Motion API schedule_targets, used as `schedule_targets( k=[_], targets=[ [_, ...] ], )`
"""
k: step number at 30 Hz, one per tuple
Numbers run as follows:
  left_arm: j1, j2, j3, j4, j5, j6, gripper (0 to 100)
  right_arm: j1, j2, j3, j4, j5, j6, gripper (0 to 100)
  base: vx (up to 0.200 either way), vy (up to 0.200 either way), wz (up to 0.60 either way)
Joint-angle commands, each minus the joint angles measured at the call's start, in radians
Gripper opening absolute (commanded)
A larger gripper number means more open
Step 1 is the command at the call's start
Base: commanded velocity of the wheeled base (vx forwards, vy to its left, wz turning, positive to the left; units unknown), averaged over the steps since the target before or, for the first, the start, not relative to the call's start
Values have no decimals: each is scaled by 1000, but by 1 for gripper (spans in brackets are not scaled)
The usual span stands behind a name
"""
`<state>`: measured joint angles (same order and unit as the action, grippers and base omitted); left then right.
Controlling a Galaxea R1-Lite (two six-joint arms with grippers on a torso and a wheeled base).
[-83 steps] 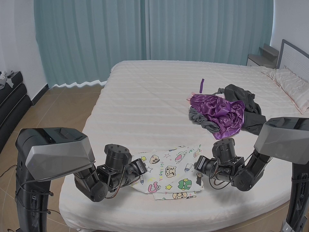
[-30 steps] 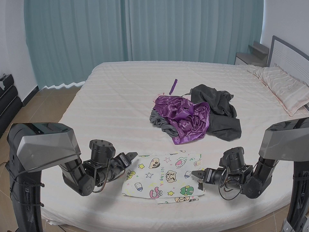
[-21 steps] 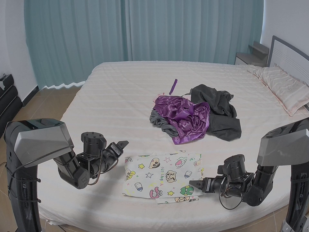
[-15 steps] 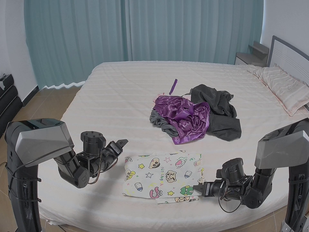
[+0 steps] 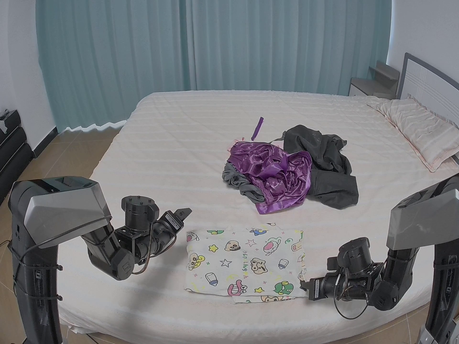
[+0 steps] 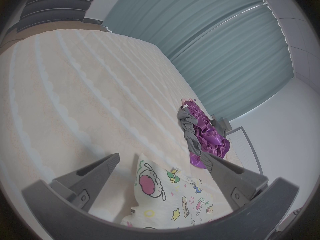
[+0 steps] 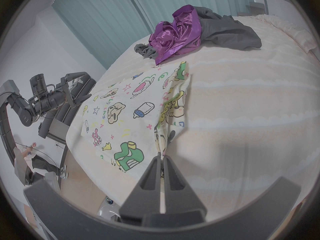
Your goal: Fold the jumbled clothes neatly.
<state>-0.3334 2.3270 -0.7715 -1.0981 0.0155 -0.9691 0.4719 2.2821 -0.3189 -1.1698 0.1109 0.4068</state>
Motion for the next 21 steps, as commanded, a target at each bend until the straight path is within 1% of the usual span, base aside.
schedule_targets(
  k=[1, 3, 4, 7, 10, 13, 14, 17, 21],
  targets=[
    [-4, 2, 1, 0, 1, 1, 100, -1, -1, 9, 1, 3, -11, 0, 0, 0, 0],
    [-7, 2, 1, 0, 1, 1, 100, -3, -3, 11, 1, 1, -20, 0, 0, 0, 0],
    [-7, 2, 1, 0, 1, 1, 100, -4, -7, 11, 1, 1, -23, 100, 0, 0, 0],
    [-7, 3, 0, 0, 1, 1, 100, -26, -33, 1, -11, 0, -26, 100, 0, 0, 0],
    [-7, 3, 0, 0, 0, 0, 100, -65, -85, -60, -2, 7, -25, 100, 0, 0, 0],
    [-7, 3, 0, 0, 0, 0, 100, -68, -87, -81, -1, 9, -20, 100, 0, 0, 0],
    [-7, 5, -2, 0, 0, -3, 100, -78, -30, -218, 9, 9, 27, 100, 0, 0, 0],
    [-7, 11, 0, 0, 0, -3, 100, -82, 43, -315, 27, 1, 76, 100, 0, 0, 0],
    [-7, 28, -2, -26, 1, -3, 100, -98, 145, -437, 45, 0, 98, 100, 0, 0, 0]
  ],
)
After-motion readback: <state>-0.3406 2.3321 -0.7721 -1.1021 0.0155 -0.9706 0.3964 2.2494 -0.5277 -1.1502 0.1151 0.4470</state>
